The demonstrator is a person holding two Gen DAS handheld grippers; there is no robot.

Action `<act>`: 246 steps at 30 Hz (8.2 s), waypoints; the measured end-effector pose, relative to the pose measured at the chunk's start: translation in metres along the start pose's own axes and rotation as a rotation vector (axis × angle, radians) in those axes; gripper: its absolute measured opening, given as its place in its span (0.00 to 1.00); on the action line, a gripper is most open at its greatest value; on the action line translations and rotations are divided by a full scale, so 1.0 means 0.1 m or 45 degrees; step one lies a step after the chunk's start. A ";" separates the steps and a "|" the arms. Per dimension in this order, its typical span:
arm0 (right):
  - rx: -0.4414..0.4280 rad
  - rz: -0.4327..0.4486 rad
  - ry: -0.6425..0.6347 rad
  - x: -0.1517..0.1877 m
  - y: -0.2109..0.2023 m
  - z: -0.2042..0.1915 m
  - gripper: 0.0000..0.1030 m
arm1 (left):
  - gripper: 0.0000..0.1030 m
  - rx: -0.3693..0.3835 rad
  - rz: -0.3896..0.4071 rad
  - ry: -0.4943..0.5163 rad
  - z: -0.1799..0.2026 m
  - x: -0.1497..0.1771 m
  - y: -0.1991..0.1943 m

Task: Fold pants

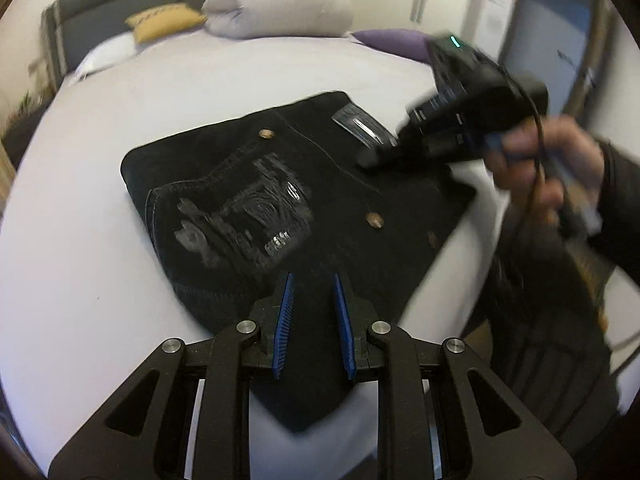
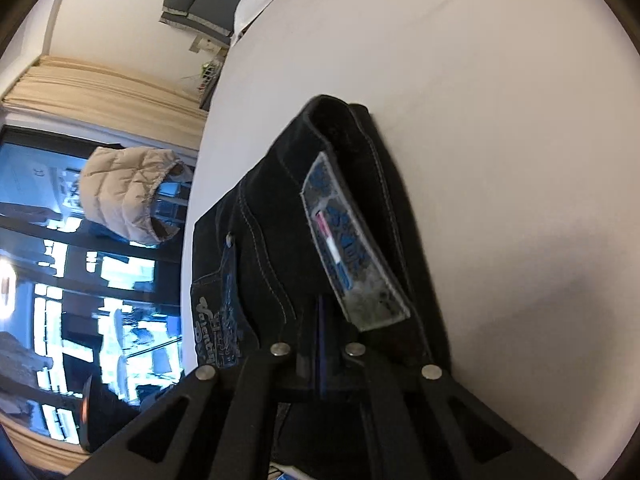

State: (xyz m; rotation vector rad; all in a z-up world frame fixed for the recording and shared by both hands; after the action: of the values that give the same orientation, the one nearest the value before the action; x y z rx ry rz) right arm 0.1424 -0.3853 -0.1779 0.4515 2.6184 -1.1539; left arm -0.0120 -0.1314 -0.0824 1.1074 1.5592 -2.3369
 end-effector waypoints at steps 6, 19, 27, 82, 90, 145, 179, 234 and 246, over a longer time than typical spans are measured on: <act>-0.037 0.089 0.018 0.25 -0.10 0.12 0.09 | 0.19 0.063 0.005 -0.048 -0.19 0.10 0.08; -0.059 0.270 -0.007 -0.11 -0.73 0.14 0.77 | 0.85 0.080 0.171 -0.329 -0.75 -0.25 -0.53; -0.143 -0.002 0.150 -0.34 -0.20 0.54 0.63 | 0.84 0.303 -0.055 -0.734 -1.48 -0.39 0.03; -0.341 0.071 0.219 -1.99 1.52 -0.13 0.44 | 0.52 0.236 -0.092 -0.861 -3.93 -1.44 1.13; 0.015 0.229 -0.018 -1.71 0.68 -0.65 0.55 | 0.79 -0.217 0.223 -0.642 -3.51 -1.42 0.09; 0.814 0.571 -0.556 0.44 -0.78 -3.02 1.00 | 1.00 -0.731 0.239 -0.666 -1.60 -0.37 -1.46; 0.811 0.487 -0.585 0.45 -0.65 -3.00 1.00 | 1.00 -0.721 0.205 -0.662 -1.63 -0.28 -1.31; 0.817 0.452 -0.587 0.45 -0.61 -2.89 1.00 | 1.00 -0.716 0.199 -0.694 -1.68 -0.29 -1.29; 0.817 0.447 -0.589 0.47 -0.60 -2.86 1.00 | 1.00 -0.718 0.197 -0.698 -1.67 -0.28 -1.29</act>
State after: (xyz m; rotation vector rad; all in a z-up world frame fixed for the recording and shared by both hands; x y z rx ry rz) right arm 0.0492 -0.2016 0.0344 0.6341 1.6673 -1.7036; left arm 0.0318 0.0608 -0.0019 0.3963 1.6631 -1.7155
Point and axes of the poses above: each gripper's, at about its wrist camera, not at the fingertips, and y roughly the way its jaws point, z to its right, x to its underside, the point moved 2 cm from there along y, roughly the way its jaws point, and after that the axes turned 10 degrees about -y, right-handed, at the moved point
